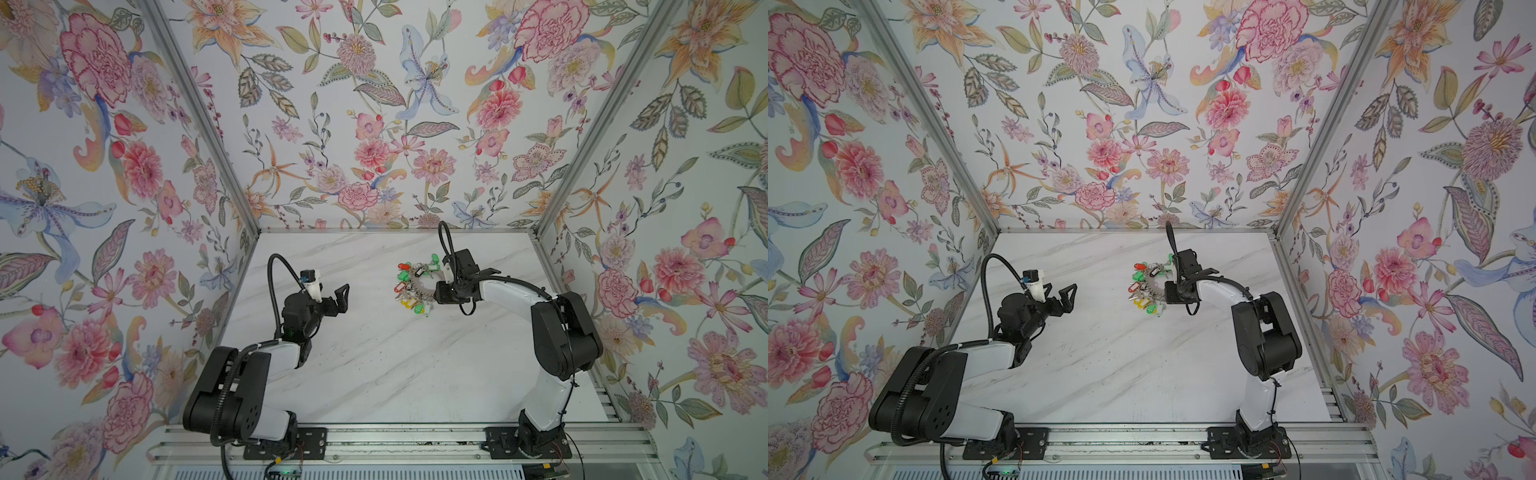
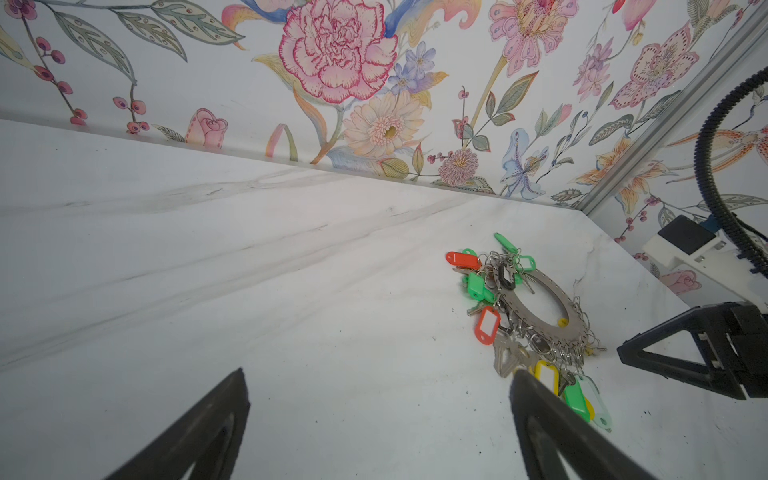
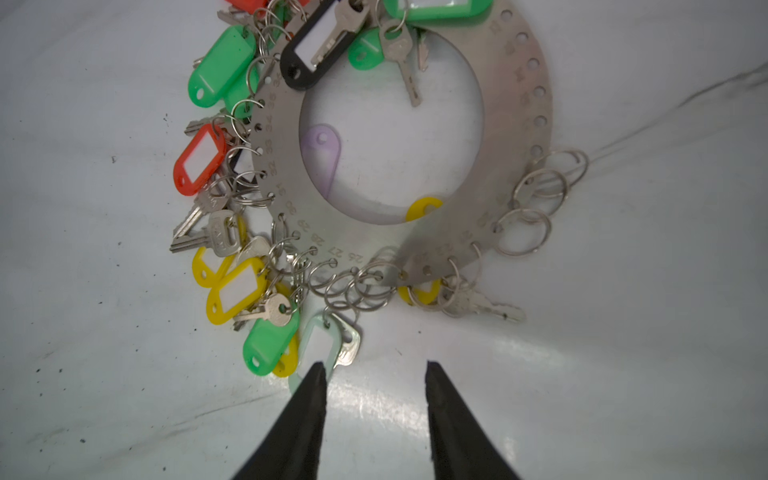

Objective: Remove the keys from the keyring

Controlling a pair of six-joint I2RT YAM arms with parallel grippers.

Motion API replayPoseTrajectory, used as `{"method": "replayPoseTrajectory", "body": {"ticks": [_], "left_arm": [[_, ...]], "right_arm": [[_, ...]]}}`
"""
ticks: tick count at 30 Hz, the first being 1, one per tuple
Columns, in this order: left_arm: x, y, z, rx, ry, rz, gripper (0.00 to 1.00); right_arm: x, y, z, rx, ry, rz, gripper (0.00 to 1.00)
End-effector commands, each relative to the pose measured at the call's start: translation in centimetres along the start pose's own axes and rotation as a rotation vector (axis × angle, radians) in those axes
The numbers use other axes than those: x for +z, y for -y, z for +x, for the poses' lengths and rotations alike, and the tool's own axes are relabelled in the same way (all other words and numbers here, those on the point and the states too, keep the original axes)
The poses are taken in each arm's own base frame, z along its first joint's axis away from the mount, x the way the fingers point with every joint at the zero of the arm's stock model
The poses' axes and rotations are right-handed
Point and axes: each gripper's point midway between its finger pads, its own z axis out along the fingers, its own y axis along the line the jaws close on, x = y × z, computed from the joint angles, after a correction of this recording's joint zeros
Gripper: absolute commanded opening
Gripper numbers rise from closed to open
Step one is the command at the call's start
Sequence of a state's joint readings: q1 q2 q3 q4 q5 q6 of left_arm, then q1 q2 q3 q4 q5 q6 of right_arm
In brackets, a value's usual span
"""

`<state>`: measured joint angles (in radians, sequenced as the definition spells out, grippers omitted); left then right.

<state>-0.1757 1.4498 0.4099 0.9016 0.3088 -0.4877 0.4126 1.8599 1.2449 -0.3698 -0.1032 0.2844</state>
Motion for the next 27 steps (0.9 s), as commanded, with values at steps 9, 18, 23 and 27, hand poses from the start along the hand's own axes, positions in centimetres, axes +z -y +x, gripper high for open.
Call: {"method": "replayPoseTrajectory", "body": {"ticks": [9, 18, 23, 27], "left_arm": [[0.0, 0.7, 0.5, -0.012, -0.004, 0.033, 0.99], [0.1, 0.7, 0.7, -0.015, -0.007, 0.034, 0.99], [0.1, 0.7, 0.7, -0.010, -0.007, 0.032, 0.99], [0.3, 0.8, 0.8, -0.009, -0.020, 0.044, 0.99]], "right_arm": [[0.2, 4.8, -0.7, 0.049, -0.035, 0.074, 0.39], [2.4, 3.6, -1.7, 0.045, -0.068, -0.051, 0.39], [3.6, 3.0, -1.3, 0.003, -0.099, -0.067, 0.39], [4.2, 2.6, 0.0, -0.032, -0.141, -0.050, 0.39]]}}
